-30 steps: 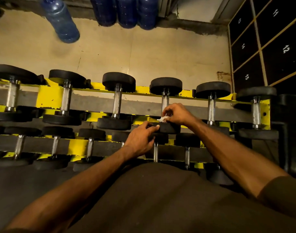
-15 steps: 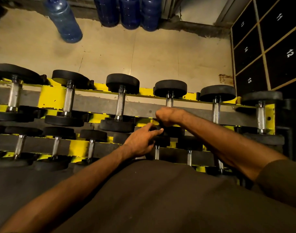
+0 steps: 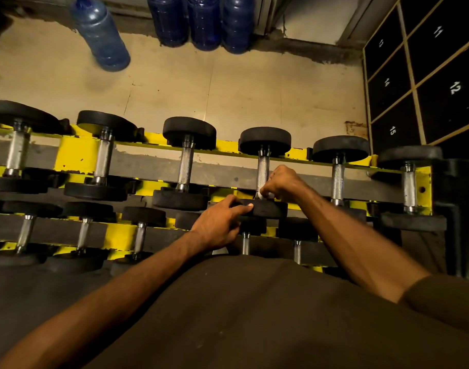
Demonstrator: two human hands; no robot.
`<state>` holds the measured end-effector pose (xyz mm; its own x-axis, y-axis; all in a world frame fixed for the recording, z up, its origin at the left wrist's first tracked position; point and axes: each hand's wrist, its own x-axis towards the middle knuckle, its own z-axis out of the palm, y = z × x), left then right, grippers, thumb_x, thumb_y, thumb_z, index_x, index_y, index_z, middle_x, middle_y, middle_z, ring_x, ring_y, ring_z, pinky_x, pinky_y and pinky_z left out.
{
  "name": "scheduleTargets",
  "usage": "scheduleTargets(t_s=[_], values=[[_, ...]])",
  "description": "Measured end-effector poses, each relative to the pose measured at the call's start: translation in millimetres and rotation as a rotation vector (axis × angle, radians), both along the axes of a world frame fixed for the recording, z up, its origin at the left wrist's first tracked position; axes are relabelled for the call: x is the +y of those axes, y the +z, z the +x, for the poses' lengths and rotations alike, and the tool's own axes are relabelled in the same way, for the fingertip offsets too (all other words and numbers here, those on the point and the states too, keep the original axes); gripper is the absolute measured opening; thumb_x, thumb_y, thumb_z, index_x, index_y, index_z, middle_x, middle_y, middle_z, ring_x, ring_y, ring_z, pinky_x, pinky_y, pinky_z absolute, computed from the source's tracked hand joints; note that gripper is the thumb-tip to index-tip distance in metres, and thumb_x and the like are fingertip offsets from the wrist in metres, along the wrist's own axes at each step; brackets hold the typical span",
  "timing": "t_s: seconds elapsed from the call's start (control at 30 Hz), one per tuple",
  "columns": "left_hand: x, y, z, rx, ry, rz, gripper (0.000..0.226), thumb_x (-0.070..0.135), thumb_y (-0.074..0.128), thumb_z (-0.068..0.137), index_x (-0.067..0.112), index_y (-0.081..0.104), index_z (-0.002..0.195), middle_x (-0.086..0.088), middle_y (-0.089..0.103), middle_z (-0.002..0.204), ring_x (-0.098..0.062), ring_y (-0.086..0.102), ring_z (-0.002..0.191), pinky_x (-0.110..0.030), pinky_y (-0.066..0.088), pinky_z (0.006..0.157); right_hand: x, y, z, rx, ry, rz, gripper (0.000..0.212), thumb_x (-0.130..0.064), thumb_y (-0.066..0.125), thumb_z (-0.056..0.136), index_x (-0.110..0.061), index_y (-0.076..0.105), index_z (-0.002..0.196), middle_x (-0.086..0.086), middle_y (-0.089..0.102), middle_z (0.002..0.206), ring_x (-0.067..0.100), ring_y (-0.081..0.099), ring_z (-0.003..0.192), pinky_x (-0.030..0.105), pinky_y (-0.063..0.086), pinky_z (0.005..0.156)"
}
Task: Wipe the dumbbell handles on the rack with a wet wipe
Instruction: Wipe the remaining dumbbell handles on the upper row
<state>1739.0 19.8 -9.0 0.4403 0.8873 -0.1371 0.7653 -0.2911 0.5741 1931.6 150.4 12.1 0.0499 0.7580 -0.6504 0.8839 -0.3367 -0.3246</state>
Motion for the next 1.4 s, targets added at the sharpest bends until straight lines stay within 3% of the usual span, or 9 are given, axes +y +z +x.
scheduleTargets(t_s=[0.13,0.37,0.57,0.77,0.87,1.03,1.13,1.23,1.4], values=[[0.3,0.2,-0.6,0.018,0.001,-0.012,0.062,0.027,0.062,0.096,0.032,0.038,0.154,-0.003,0.038,0.147,-0.017,0.051,0.122,-0.028,0.051,0.098,-2.0,-12.8,4.1,-0.1,-0.023,0.023,0.026,-0.027,0.08,0.079,-0.014,0.062,0.092,0.007,0.065,0.089,0.02,0.065,0.08,0.037,0.06,0.075],[1.0,2.4,1.8,0.014,0.016,-0.015,0.058,0.027,0.061,0.097,0.029,0.042,0.152,-0.005,0.04,0.145,-0.018,0.052,0.119,-0.028,0.052,0.095,-15.4,-31.5,14.3,0.129,-0.106,0.023,0.006,-0.012,0.068,0.089,-0.015,0.073,0.091,0.006,0.07,0.093,0.014,0.064,0.08,0.026,0.054,0.063],[2.8,-0.3,0.4,0.01,0.025,-0.031,0.056,0.029,0.062,0.097,0.031,0.044,0.15,-0.003,0.04,0.144,-0.017,0.052,0.118,-0.028,0.052,0.095,-8.4,-24.7,25.3,0.243,-0.04,-0.186,0.02,-0.018,0.052,0.099,-0.009,0.069,0.104,0.01,0.066,0.103,0.018,0.059,0.087,0.031,0.053,0.078],[4.5,1.0,-1.2,0.009,0.021,-0.03,0.053,0.028,0.061,0.097,0.032,0.046,0.148,-0.001,0.041,0.142,-0.016,0.053,0.116,-0.03,0.053,0.094,-7.6,-24.0,42.8,0.31,-0.154,-0.165,0.01,-0.01,0.065,0.088,-0.009,0.074,0.091,0.011,0.069,0.103,0.025,0.061,0.1,0.042,0.053,0.094],[6.1,2.3,-1.4,0.017,0.018,-0.03,0.054,0.027,0.061,0.097,0.032,0.046,0.148,-0.001,0.042,0.142,-0.016,0.053,0.116,-0.031,0.054,0.094,-10.1,-30.2,33.2,0.33,-0.202,-0.141,0.016,-0.002,0.058,0.09,-0.013,0.07,0.088,0.013,0.067,0.106,0.023,0.062,0.096,0.036,0.056,0.084],[6.0,0.7,-1.1,0.031,0.025,-0.043,0.053,0.027,0.062,0.097,0.033,0.046,0.147,0.0,0.041,0.143,-0.015,0.053,0.115,-0.03,0.053,0.093,-7.2,-31.5,23.7,0.321,-0.113,-0.278,0.03,-0.004,0.052,0.095,-0.016,0.066,0.118,0.008,0.065,0.108,0.018,0.06,0.094,0.031,0.052,0.076],[8.0,-2.4,-0.9,0.002,0.034,-0.041,0.049,0.026,0.063,0.096,0.031,0.052,0.143,0.002,0.043,0.14,-0.014,0.055,0.111,-0.026,0.053,0.089,-5.3,-22.6,33.8,0.295,-0.095,-0.27,0.022,-0.009,0.054,0.095,-0.008,0.07,0.109,0.012,0.067,0.107,0.019,0.058,0.09,0.031,0.052,0.076],[10.8,-4.9,-0.8,-0.034,0.043,-0.049,0.044,0.024,0.064,0.095,0.028,0.057,0.138,0.002,0.045,0.136,-0.014,0.055,0.109,-0.027,0.055,0.088,-10.2,-15.1,47.7,0.322,-0.11,-0.162,0.011,-0.01,0.064,0.091,-0.014,0.074,0.091,0.007,0.07,0.098,0.016,0.057,0.082,0.024,0.047,0.063],[15.2,-4.7,2.7,-0.05,0.061,-0.044,0.038,0.021,0.065,0.094,0.022,0.061,0.132,0.0,0.047,0.131,-0.01,0.053,0.102,-0.027,0.055,0.085,-14.9,-8.5,32.6,0.3,0.384,0.131,0.02,-0.01,0.073,0.086,-0.018,0.075,0.104,-0.002,0.069,0.107,0.012,0.063,0.1,0.03,0.055,0.085]])
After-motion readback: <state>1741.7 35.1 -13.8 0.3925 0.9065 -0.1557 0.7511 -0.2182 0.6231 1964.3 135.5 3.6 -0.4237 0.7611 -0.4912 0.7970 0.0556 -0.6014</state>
